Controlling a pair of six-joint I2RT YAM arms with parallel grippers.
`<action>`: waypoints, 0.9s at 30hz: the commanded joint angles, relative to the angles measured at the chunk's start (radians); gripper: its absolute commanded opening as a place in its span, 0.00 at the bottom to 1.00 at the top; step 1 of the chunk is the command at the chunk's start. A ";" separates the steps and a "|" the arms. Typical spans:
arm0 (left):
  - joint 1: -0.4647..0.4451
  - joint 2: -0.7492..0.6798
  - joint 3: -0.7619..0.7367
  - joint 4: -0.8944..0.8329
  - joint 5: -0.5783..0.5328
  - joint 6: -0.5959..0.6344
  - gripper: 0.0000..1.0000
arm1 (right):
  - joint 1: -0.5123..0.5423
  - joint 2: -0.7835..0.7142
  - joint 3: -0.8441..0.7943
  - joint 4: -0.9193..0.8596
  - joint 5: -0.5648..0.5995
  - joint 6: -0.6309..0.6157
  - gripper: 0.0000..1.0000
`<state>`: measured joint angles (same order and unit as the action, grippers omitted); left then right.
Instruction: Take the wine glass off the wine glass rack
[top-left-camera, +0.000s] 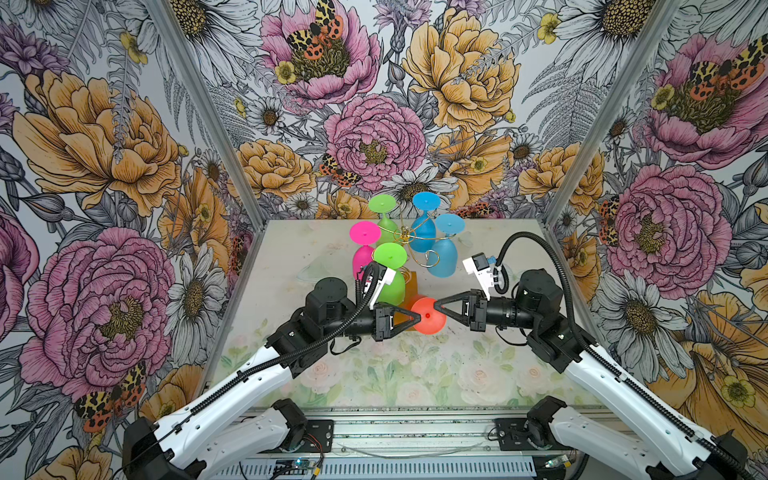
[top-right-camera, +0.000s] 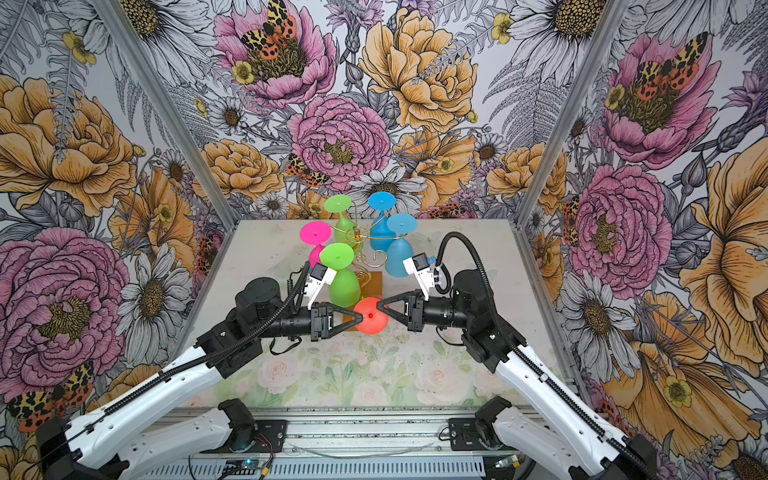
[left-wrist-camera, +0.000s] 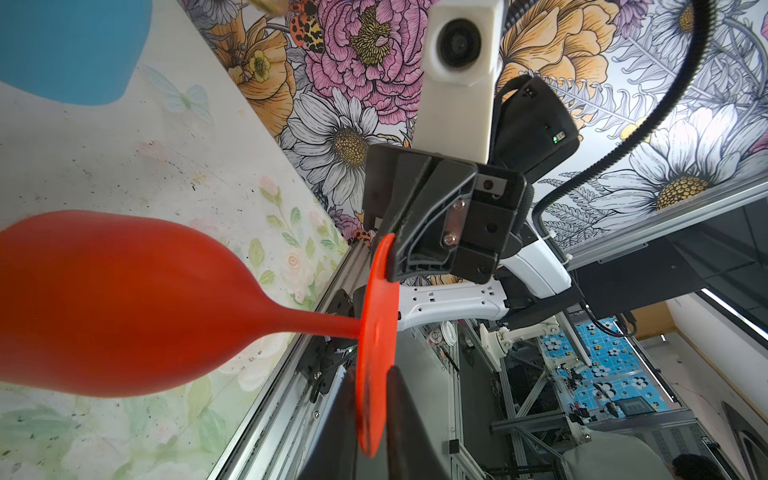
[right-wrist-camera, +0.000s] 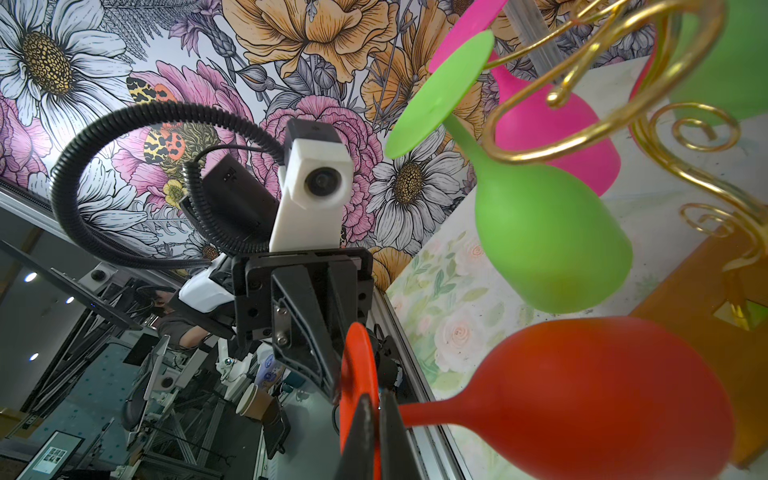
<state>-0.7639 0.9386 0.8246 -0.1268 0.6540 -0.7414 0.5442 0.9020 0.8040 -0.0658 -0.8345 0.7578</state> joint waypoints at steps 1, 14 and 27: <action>-0.011 -0.006 0.016 0.009 0.032 0.022 0.12 | 0.005 0.004 0.037 0.034 0.023 -0.009 0.00; -0.014 -0.005 0.018 0.009 0.029 0.022 0.00 | 0.004 -0.019 0.048 -0.007 0.022 -0.012 0.13; -0.100 0.003 0.064 -0.027 -0.004 0.165 0.00 | -0.159 -0.142 0.115 -0.198 0.081 -0.033 0.51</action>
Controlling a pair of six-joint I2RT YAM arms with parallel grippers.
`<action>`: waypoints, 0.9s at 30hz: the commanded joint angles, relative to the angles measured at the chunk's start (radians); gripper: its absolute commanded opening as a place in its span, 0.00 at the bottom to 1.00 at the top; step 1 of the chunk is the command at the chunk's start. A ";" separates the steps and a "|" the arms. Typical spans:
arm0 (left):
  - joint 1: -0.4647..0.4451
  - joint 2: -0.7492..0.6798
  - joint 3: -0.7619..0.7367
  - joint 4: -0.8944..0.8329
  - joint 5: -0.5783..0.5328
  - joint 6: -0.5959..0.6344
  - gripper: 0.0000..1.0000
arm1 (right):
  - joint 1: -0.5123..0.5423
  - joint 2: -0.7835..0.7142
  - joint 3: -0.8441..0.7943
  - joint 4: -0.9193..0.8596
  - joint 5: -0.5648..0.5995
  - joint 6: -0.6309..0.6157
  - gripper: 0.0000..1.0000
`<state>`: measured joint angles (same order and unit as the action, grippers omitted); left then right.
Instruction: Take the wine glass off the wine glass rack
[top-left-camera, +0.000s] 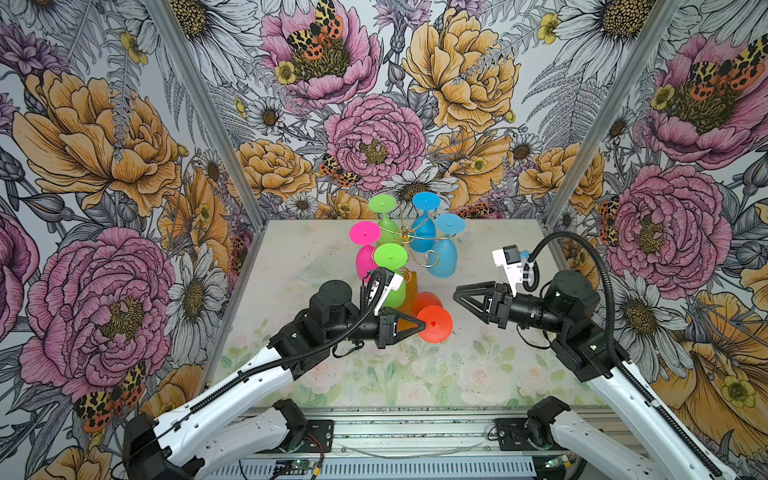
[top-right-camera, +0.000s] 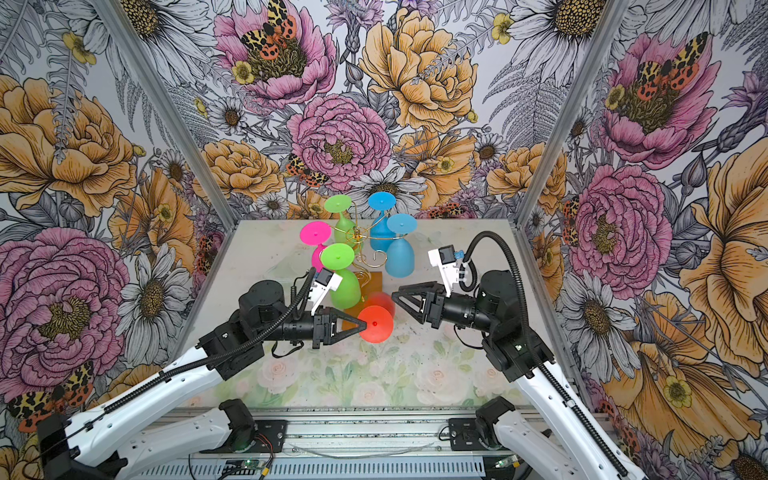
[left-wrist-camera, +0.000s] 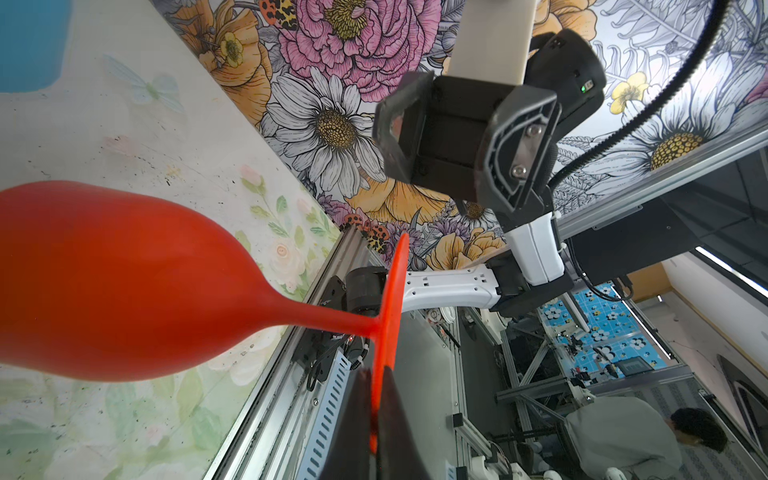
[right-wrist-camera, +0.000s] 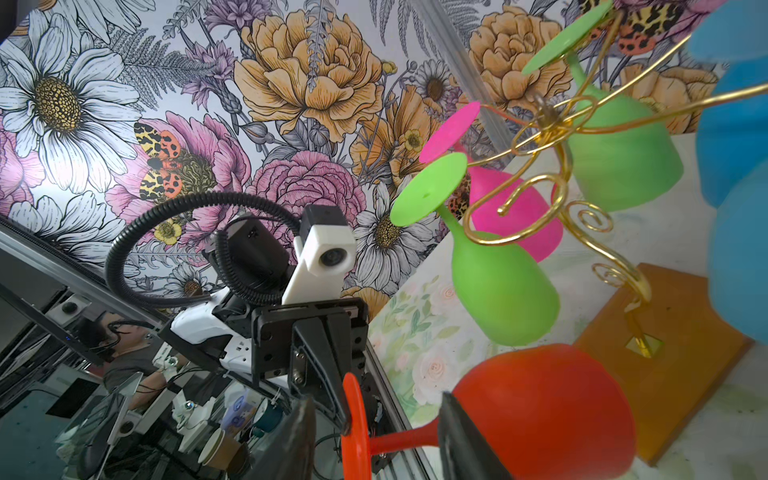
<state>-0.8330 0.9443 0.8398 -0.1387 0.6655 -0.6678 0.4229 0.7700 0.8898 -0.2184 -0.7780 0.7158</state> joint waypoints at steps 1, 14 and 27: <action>-0.046 -0.001 0.058 -0.034 -0.028 0.115 0.00 | -0.056 -0.009 0.032 -0.062 0.029 0.014 0.52; -0.247 0.002 0.154 -0.295 -0.340 0.498 0.00 | -0.218 0.151 0.056 -0.250 0.051 0.057 0.62; -0.468 0.046 0.167 -0.359 -0.721 0.878 0.00 | -0.287 0.326 0.312 -0.755 0.208 -0.207 0.62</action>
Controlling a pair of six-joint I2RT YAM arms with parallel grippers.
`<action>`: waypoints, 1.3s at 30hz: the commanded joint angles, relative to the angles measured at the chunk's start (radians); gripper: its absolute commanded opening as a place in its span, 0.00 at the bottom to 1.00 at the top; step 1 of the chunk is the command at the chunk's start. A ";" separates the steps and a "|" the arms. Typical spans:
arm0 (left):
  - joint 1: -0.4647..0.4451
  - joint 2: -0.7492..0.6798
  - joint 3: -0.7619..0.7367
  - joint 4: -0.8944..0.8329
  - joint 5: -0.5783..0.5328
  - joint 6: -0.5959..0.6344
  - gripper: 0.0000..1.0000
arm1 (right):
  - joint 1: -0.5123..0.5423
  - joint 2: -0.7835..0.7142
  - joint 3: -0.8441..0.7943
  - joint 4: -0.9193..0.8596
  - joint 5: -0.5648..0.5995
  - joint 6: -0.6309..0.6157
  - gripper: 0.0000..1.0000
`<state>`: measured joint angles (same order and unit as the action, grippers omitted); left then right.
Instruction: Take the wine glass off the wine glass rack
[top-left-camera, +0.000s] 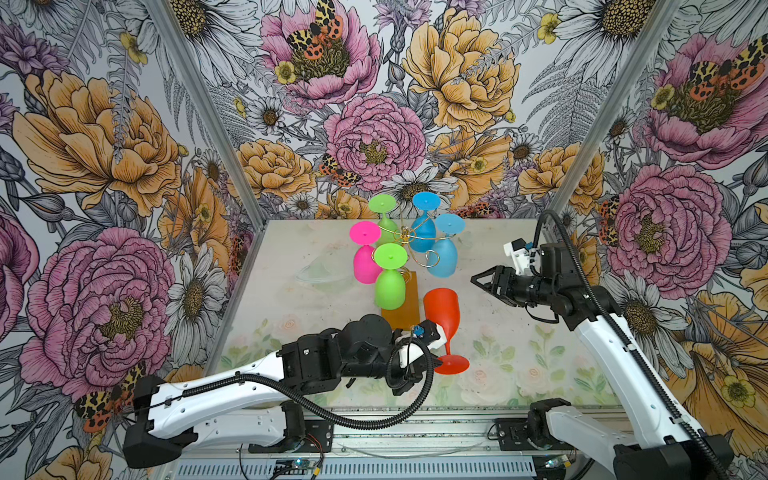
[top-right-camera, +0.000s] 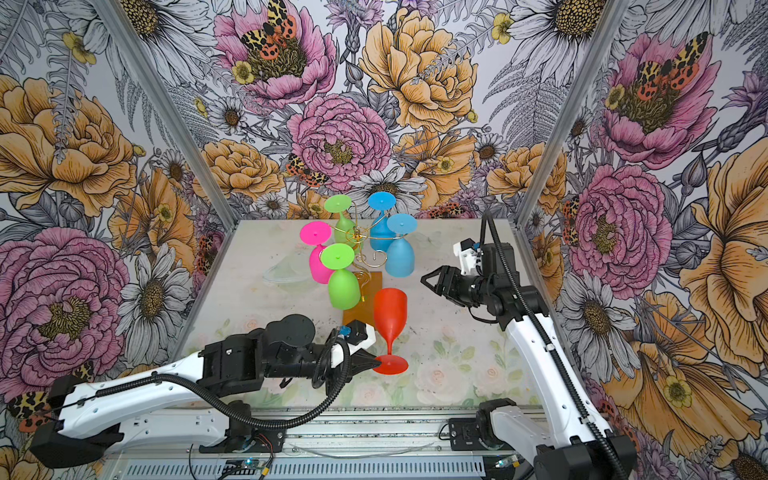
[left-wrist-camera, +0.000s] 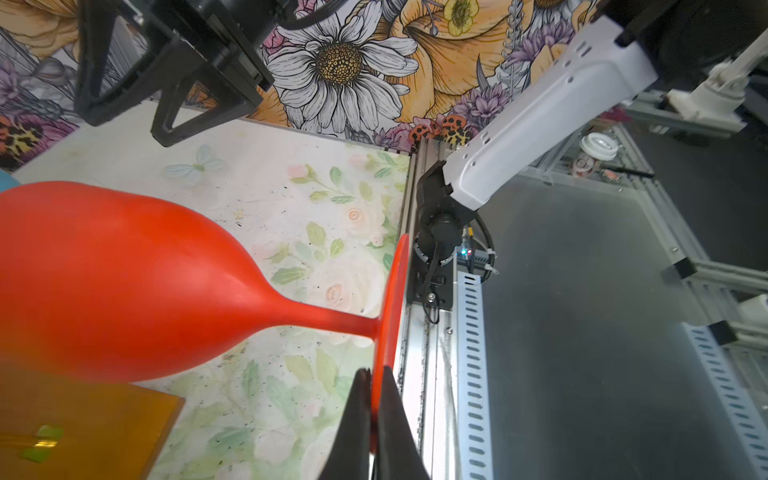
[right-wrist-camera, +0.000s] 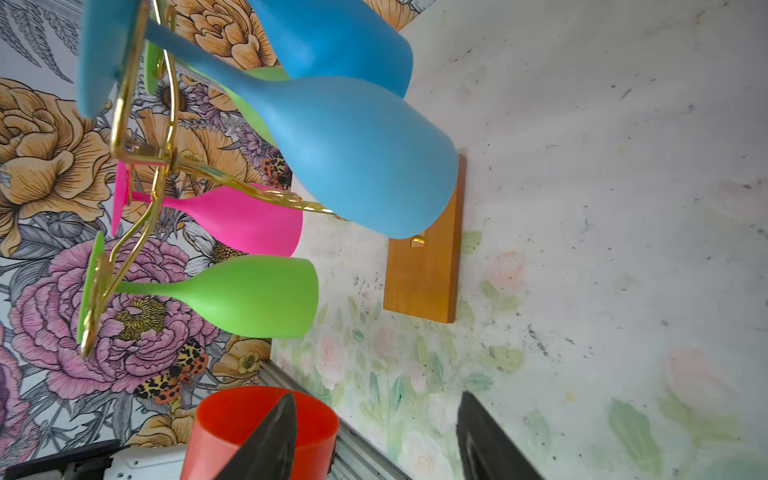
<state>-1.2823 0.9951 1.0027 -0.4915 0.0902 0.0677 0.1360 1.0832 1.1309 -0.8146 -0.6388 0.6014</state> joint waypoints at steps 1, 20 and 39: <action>-0.034 -0.003 0.001 -0.009 -0.182 0.180 0.00 | -0.001 0.028 0.090 -0.180 0.064 -0.099 0.62; -0.228 0.132 -0.066 -0.033 -0.616 0.677 0.00 | 0.049 0.162 0.344 -0.350 -0.108 -0.153 0.56; -0.239 0.149 -0.120 -0.008 -0.769 0.843 0.00 | 0.156 0.226 0.359 -0.465 -0.101 -0.246 0.26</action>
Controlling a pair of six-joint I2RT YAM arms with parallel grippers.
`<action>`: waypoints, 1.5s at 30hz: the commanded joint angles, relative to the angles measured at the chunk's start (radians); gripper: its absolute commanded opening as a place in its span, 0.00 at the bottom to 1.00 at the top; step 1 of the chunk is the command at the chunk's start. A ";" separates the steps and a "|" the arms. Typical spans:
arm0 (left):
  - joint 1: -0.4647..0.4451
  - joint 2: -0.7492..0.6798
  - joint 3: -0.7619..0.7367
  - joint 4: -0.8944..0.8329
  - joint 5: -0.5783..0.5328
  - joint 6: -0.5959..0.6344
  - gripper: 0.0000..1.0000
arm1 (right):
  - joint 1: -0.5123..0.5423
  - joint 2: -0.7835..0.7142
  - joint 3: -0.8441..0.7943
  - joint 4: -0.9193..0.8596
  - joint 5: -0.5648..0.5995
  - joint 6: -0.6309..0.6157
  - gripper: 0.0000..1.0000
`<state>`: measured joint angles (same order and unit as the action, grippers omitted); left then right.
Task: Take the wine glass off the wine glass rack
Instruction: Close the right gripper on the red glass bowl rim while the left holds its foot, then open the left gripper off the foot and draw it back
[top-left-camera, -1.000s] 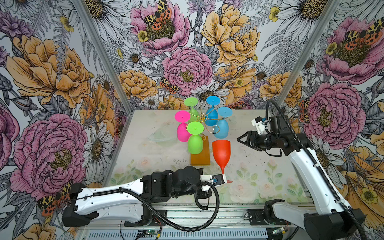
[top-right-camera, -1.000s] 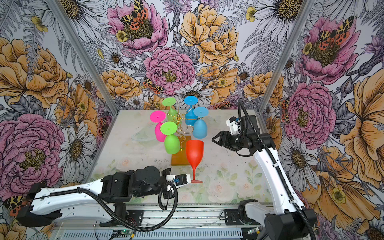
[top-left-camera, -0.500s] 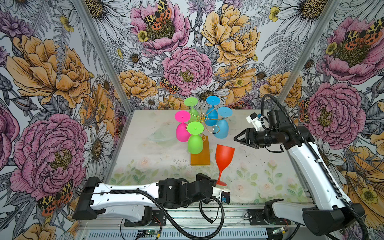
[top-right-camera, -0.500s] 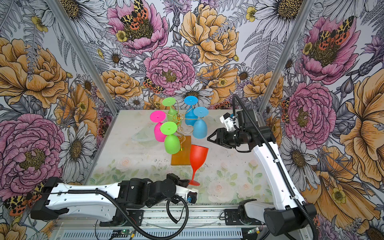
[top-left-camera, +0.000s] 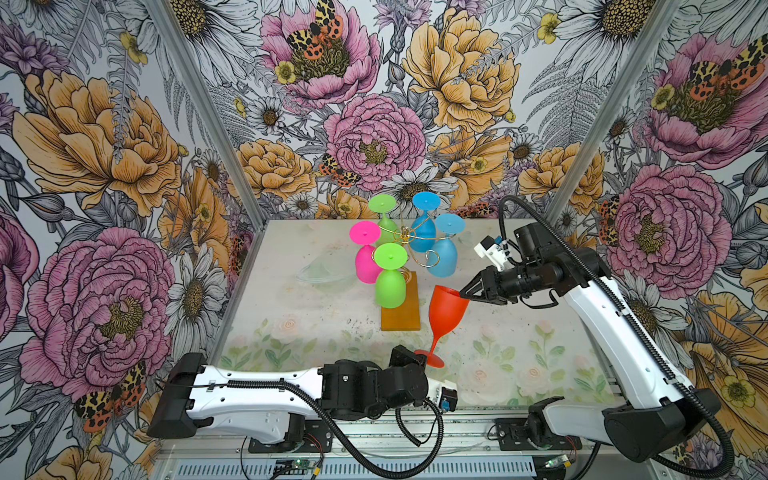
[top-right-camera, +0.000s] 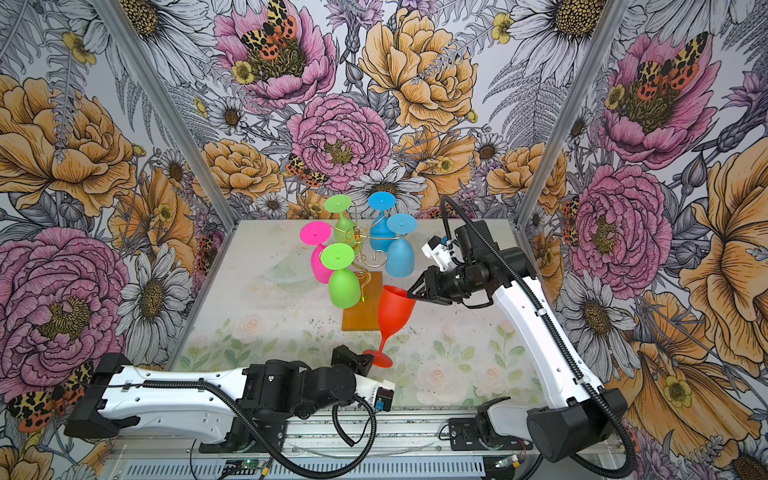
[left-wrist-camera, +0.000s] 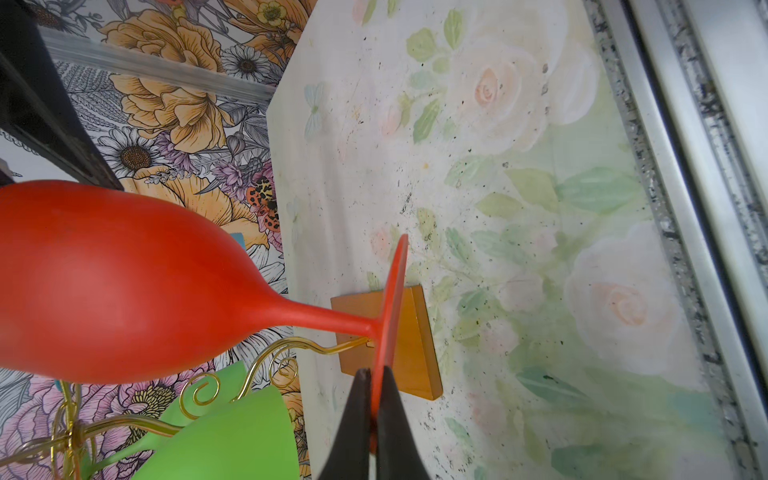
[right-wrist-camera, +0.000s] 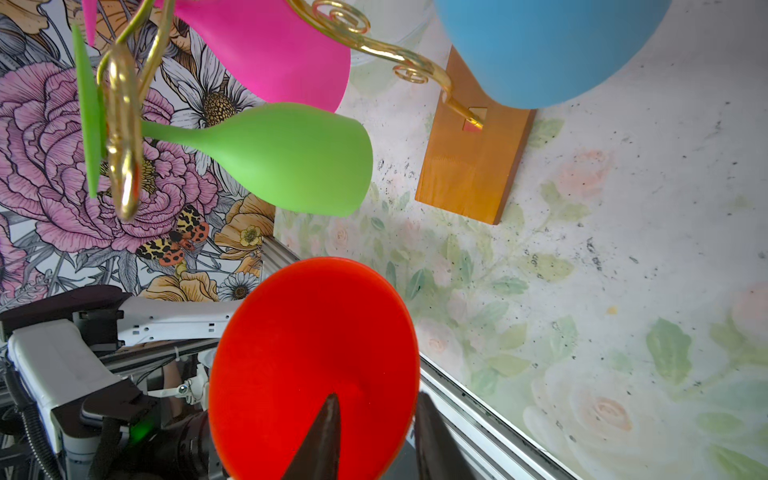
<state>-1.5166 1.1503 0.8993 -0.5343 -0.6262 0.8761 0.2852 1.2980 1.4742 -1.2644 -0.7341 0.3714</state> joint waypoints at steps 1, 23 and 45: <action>-0.005 -0.006 -0.016 0.035 -0.060 0.038 0.00 | 0.006 0.012 0.017 -0.015 -0.003 -0.017 0.25; -0.006 -0.022 -0.079 0.146 -0.191 0.253 0.00 | 0.012 0.020 -0.018 -0.024 -0.031 -0.023 0.23; -0.007 -0.045 -0.168 0.244 -0.262 0.389 0.09 | 0.012 0.021 -0.035 -0.053 -0.013 -0.050 0.00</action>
<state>-1.5166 1.1309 0.7403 -0.3511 -0.8616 1.2640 0.2897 1.3174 1.4425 -1.3018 -0.7292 0.3462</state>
